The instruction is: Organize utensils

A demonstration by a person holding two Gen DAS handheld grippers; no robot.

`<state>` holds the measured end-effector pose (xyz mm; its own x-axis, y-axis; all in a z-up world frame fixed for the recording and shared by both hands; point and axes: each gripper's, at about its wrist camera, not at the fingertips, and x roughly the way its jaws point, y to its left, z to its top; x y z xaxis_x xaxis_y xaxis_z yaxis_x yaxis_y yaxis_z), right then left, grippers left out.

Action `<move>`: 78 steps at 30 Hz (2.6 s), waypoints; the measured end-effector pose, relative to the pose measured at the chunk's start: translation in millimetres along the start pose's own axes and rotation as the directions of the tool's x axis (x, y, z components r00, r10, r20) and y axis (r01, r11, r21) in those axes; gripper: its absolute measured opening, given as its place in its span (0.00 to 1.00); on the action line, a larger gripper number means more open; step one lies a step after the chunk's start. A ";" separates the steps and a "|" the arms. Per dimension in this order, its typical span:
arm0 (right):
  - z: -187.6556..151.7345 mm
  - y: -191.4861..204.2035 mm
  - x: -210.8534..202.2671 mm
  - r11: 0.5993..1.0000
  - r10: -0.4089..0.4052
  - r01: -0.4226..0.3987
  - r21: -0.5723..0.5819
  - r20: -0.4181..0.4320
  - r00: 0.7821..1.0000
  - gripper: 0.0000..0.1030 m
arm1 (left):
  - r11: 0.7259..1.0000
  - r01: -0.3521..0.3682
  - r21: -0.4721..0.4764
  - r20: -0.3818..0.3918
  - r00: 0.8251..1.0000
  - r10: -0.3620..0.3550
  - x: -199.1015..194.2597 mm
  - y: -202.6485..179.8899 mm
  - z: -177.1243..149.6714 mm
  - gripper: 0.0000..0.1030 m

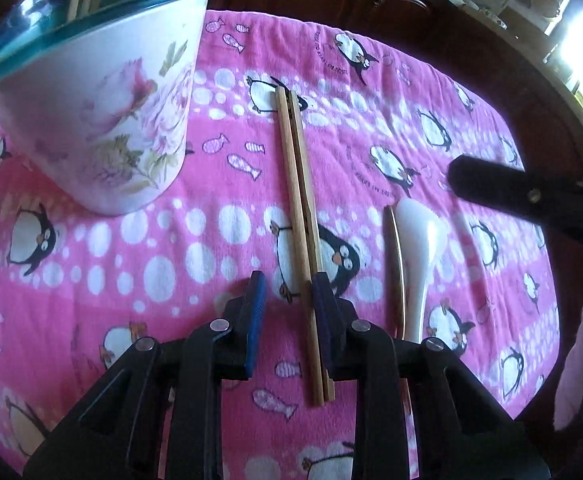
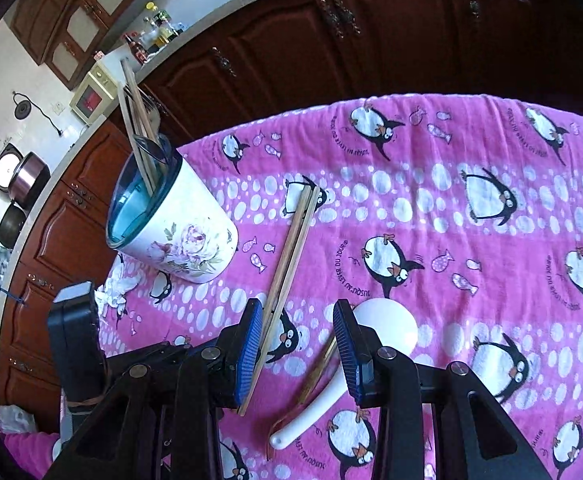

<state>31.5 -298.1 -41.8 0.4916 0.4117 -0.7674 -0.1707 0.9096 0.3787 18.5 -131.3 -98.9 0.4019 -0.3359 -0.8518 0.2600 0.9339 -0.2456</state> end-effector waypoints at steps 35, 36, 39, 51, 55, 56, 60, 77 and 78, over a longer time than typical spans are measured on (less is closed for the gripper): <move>52.8 -32.9 81.1 0.993 -0.116 0.118 0.021 -0.077 0.990 0.09 | 0.998 -0.009 -0.064 0.052 0.999 0.012 -14.4 19.3 17.6 0.25; 51.5 -35.8 79.6 0.994 -0.106 0.109 0.032 -0.077 0.991 0.09 | 0.998 -0.025 -0.055 0.046 0.999 0.028 -7.1 16.5 22.5 0.25; 48.8 -40.1 77.2 0.994 -0.090 0.094 0.047 -0.078 0.993 0.09 | 0.997 -0.054 -0.048 -0.016 0.998 0.053 18.2 6.6 27.6 0.25; 28.3 -19.3 73.2 0.999 0.033 -0.031 0.018 -0.109 0.994 0.08 | 0.999 -0.032 -0.008 -0.061 0.998 0.031 -28.3 40.3 -27.6 0.05; 1.3 3.3 76.0 0.995 0.101 -0.104 -0.009 -0.163 0.981 0.07 | 1.000 -0.029 -0.003 -0.116 0.993 0.028 -50.3 55.4 -67.2 0.05; -5.5 7.5 75.6 0.994 0.101 -0.107 -0.022 -0.173 0.980 0.07 | 1.000 -0.029 0.001 -0.119 0.992 0.028 -54.8 57.2 -72.3 0.05; -19.6 15.8 67.8 0.995 0.084 -0.091 -0.028 -0.193 0.978 0.07 | 1.000 -0.012 0.015 -0.089 0.996 0.014 -66.2 59.2 -70.1 0.17; 30.7 29.3 115.9 0.991 -0.082 0.062 -0.118 -0.180 0.980 0.12 | 0.989 -0.118 0.094 -0.074 0.989 0.125 1.0 44.4 15.1 0.23; 30.6 30.2 115.0 0.991 -0.080 0.058 -0.122 -0.178 0.981 0.08 | 0.985 -0.134 0.106 -0.061 0.988 0.140 1.7 43.6 16.4 0.15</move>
<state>109.1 -224.9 -102.8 0.3440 0.3412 -0.8748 -0.2450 0.9320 0.2672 44.9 -93.2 -103.5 0.3805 -0.1933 -0.9044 0.2955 0.9521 -0.0792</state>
